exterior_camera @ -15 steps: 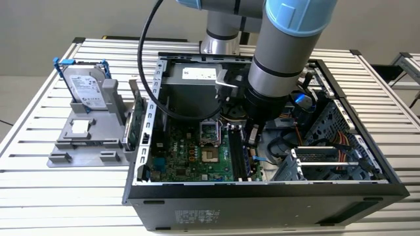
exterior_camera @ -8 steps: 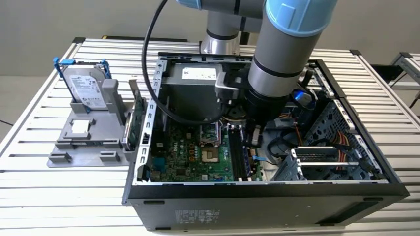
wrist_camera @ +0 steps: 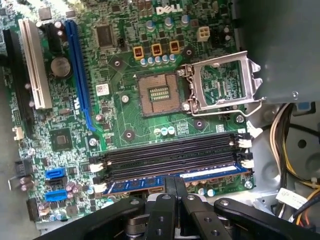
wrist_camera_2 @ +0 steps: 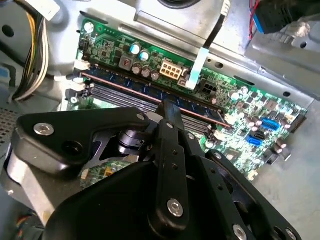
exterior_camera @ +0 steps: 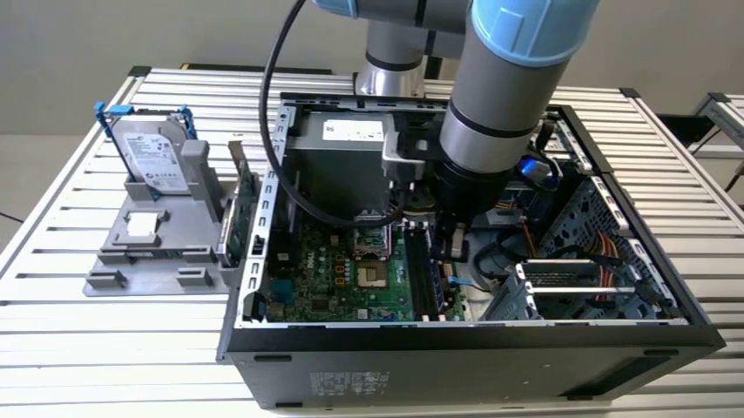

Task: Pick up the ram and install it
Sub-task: 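Press down the ram until it locks into place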

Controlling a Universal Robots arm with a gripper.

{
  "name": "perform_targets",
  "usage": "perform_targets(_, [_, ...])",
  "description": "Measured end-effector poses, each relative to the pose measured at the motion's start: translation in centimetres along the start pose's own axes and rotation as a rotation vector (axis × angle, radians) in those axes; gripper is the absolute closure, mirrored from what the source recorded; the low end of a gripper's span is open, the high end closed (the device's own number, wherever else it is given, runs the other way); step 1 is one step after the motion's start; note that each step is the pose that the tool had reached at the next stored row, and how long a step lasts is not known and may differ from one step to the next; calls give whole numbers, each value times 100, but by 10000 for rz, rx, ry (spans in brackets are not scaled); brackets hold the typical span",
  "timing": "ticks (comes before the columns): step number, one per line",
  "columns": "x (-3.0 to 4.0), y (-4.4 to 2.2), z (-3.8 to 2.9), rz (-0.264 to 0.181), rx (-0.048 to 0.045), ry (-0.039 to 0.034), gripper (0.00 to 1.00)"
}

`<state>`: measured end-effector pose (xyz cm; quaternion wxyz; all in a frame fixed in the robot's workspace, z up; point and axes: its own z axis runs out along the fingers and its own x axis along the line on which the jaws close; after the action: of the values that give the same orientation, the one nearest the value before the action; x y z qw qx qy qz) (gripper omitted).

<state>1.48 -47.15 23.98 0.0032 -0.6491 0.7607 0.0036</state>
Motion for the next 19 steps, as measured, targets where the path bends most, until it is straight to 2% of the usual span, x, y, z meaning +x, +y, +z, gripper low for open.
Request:
perform_targets(6, [-2, -14, 8, -244, -2, 0, 100])
perform_targets(11, [-2, -15, 8, -245, -3, 0, 100])
perform_targets(13, [-3, -15, 17, -246, -42, 1, 100])
perform_targets(19, [-2, -15, 61, -243, -315, 46, 100])
